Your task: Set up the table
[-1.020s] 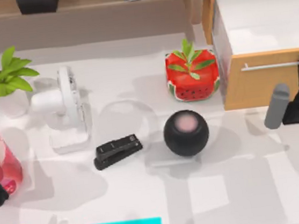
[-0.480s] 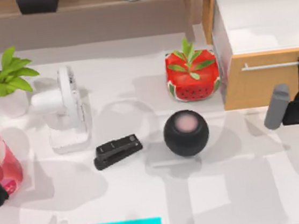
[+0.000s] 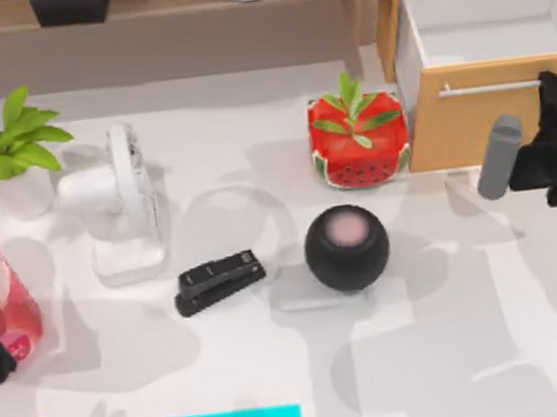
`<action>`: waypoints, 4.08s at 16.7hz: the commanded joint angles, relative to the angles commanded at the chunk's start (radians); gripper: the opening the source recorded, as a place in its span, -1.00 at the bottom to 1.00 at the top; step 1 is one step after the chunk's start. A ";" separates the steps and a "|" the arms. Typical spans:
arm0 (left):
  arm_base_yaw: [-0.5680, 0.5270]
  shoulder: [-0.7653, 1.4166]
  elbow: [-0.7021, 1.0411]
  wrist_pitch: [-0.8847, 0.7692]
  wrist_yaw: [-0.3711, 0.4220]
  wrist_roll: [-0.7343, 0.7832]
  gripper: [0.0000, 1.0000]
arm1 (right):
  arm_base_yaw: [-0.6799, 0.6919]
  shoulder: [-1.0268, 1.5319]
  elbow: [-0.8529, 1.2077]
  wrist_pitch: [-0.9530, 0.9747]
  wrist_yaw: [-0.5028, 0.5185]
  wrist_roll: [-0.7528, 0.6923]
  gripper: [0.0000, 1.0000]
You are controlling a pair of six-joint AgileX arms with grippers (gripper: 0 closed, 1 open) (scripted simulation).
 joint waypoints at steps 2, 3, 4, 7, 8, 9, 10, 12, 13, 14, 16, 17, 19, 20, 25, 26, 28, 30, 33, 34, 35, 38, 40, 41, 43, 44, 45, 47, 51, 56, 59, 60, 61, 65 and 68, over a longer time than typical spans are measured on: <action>0.000 0.000 0.000 0.000 0.000 0.000 1.00 | -0.014 0.015 0.048 -0.034 -0.014 0.000 -1.00; 0.000 0.000 0.000 0.000 0.000 0.000 1.00 | -0.017 0.019 0.061 -0.043 -0.017 0.000 -1.00; 0.000 0.000 0.000 0.000 0.000 0.000 1.00 | -0.018 0.020 0.065 -0.045 -0.018 0.000 -1.00; 0.000 0.000 0.000 0.000 0.000 0.000 1.00 | -0.015 0.017 0.060 -0.045 -0.016 0.003 -1.00; 0.000 0.000 0.000 0.000 0.000 0.000 1.00 | -0.016 0.018 0.063 -0.046 -0.016 0.003 -1.00; 0.000 0.000 0.000 0.000 0.000 0.000 1.00 | -0.019 0.023 0.076 -0.053 -0.017 0.003 -1.00; 0.000 0.000 0.000 0.000 0.000 0.000 1.00 | -0.024 0.032 0.099 -0.065 -0.020 0.003 -1.00; 0.000 0.000 0.000 0.000 0.000 0.000 1.00 | -0.033 0.058 0.161 -0.102 -0.032 0.003 -1.00; 0.000 0.000 0.000 0.000 0.000 0.000 1.00 | -0.039 0.073 0.197 -0.123 -0.039 0.002 -1.00; 0.000 0.000 0.000 0.000 0.000 0.000 1.00 | -0.045 0.087 0.234 -0.145 -0.045 0.001 -1.00; 0.000 0.000 0.000 0.000 0.000 0.000 1.00 | -0.057 0.111 0.297 -0.183 -0.056 0.000 -1.00; 0.000 0.000 0.000 0.000 0.000 0.000 1.00 | -0.061 0.119 0.317 -0.197 -0.060 0.001 -1.00; 0.000 0.000 0.000 0.000 0.000 0.000 1.00 | -0.063 0.123 0.326 -0.204 -0.062 0.001 -1.00; 0.000 0.000 0.000 0.000 0.000 0.000 1.00 | -0.063 0.123 0.326 -0.204 -0.062 0.001 -1.00; 0.000 0.000 0.000 0.000 0.000 0.000 1.00 | -0.068 0.146 0.383 -0.234 -0.064 0.002 -1.00; 0.000 0.000 0.000 0.000 0.000 0.000 1.00 | -0.071 0.160 0.414 -0.251 -0.068 0.001 -1.00; 0.000 0.000 0.000 0.000 0.000 0.000 1.00 | -0.079 0.192 0.481 -0.290 -0.076 0.001 -1.00; 0.000 0.000 0.000 0.000 0.000 0.000 1.00 | -0.086 0.221 0.548 -0.328 -0.085 0.001 -1.00; 0.000 0.000 0.000 0.000 0.000 0.000 1.00 | -0.093 0.247 0.609 -0.364 -0.092 0.002 -1.00; 0.000 0.000 0.000 0.000 0.000 0.000 1.00 | -0.094 0.248 0.612 -0.365 -0.092 0.002 -1.00; 0.000 0.000 0.000 0.000 0.000 0.000 1.00 | -0.094 0.248 0.612 -0.365 -0.092 0.002 -1.00; 0.000 0.000 0.000 0.000 0.000 0.000 1.00 | -0.094 0.248 0.612 -0.365 -0.092 0.002 -0.85; 0.000 0.000 0.000 0.000 0.000 0.000 1.00 | -0.094 0.248 0.612 -0.365 -0.092 0.002 -0.55; 0.000 0.000 0.000 0.000 0.000 0.000 1.00 | -0.094 0.248 0.612 -0.365 -0.092 0.002 -0.40; 0.000 0.000 0.000 0.000 0.000 0.000 1.00 | -0.094 0.248 0.612 -0.365 -0.092 0.002 -0.10; 0.000 0.000 0.000 0.000 0.000 0.000 1.00 | -0.094 0.248 0.612 -0.365 -0.092 0.002 0.06; 0.000 0.000 0.000 0.000 0.000 0.000 1.00 | -0.094 0.248 0.612 -0.365 -0.092 0.002 0.21; 0.000 0.000 0.000 0.000 0.000 0.000 1.00 | -0.094 0.248 0.612 -0.365 -0.092 0.002 0.51; 0.000 0.000 0.000 0.000 0.000 0.000 1.00 | -0.094 0.248 0.612 -0.365 -0.092 0.002 1.00; 0.000 0.000 0.000 0.000 0.000 0.000 1.00 | -0.094 0.248 0.612 -0.365 -0.092 0.002 1.00; 0.000 0.000 0.000 0.000 0.000 0.000 1.00 | -0.089 0.257 0.573 -0.374 -0.091 0.010 1.00; 0.000 0.000 0.000 0.000 0.000 0.000 1.00 | -0.089 0.254 0.574 -0.372 -0.091 0.010 1.00; 0.000 0.000 0.000 0.000 0.000 0.000 1.00 | -0.090 0.246 0.573 -0.365 -0.090 0.010 1.00; 0.000 0.000 0.000 0.000 0.000 0.000 1.00 | -0.089 0.209 0.535 -0.322 -0.086 0.010 1.00; 0.000 0.000 0.000 0.000 0.000 0.000 1.00 | -0.081 0.187 0.480 -0.293 -0.083 0.011 1.00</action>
